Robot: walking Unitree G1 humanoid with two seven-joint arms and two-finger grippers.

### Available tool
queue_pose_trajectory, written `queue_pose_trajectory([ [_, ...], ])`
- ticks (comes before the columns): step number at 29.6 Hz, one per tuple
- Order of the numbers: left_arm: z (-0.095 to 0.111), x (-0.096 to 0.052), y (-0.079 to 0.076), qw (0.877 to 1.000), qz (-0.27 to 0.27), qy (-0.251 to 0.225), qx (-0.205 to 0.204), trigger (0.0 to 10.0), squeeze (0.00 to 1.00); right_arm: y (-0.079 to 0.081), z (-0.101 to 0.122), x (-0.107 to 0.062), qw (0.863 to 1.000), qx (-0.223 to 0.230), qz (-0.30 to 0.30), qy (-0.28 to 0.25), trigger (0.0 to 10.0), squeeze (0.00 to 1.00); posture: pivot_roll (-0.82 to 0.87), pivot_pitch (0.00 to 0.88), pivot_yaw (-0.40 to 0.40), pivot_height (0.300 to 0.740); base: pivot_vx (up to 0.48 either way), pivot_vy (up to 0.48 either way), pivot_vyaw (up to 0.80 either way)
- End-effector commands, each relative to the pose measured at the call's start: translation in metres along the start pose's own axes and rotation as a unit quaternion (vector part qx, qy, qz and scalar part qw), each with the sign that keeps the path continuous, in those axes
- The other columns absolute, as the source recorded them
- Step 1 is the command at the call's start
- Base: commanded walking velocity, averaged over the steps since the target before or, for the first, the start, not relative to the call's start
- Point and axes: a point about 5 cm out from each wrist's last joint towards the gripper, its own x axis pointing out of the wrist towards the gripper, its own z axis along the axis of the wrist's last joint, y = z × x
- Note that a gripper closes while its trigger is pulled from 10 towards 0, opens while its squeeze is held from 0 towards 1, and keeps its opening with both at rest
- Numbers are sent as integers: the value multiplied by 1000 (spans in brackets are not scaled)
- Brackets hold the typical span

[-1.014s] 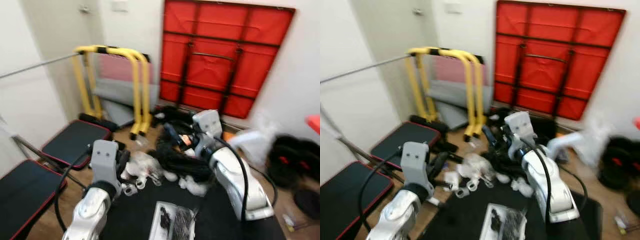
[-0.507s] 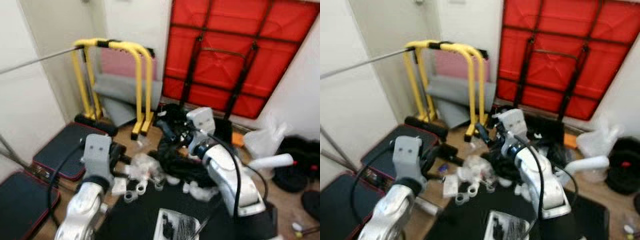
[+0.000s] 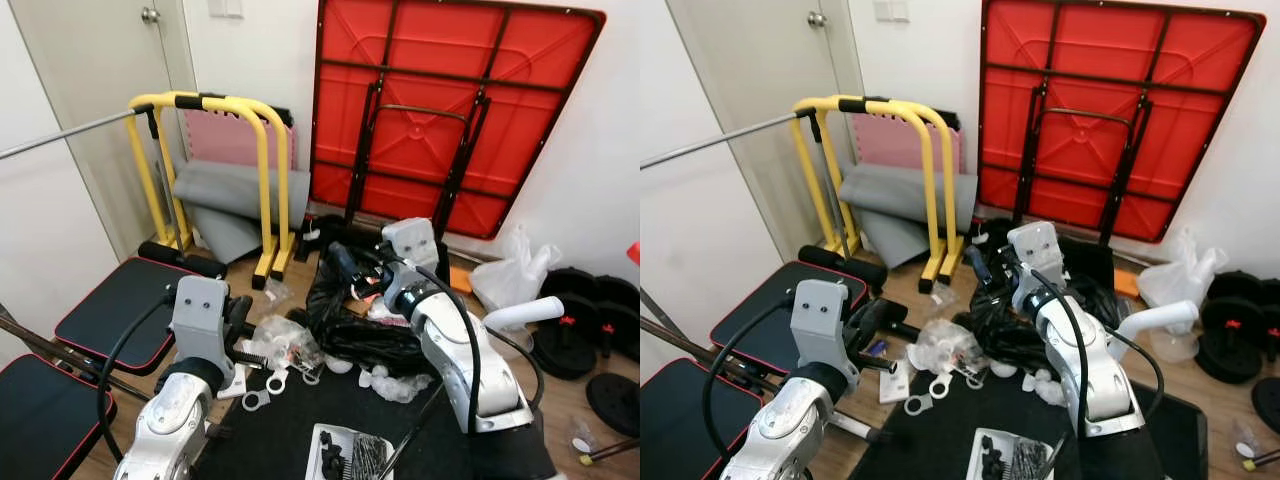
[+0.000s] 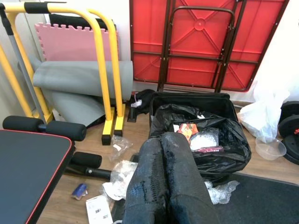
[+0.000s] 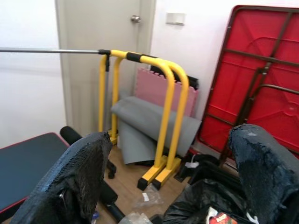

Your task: Sweep floor

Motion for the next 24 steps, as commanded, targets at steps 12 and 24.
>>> queue_pose_trajectory([
  [12,1,-1,-5,999,-32,-8,22,10000,0,-18,-19,-7,998,36,9,43,10000,0,-66,0,-77,675,0,0,0],
  [24,2,0,-5,999,-40,-13,34,10000,0,-50,-59,-35,988,78,-5,131,10000,0,-78,0,-66,640,0,0,0],
])
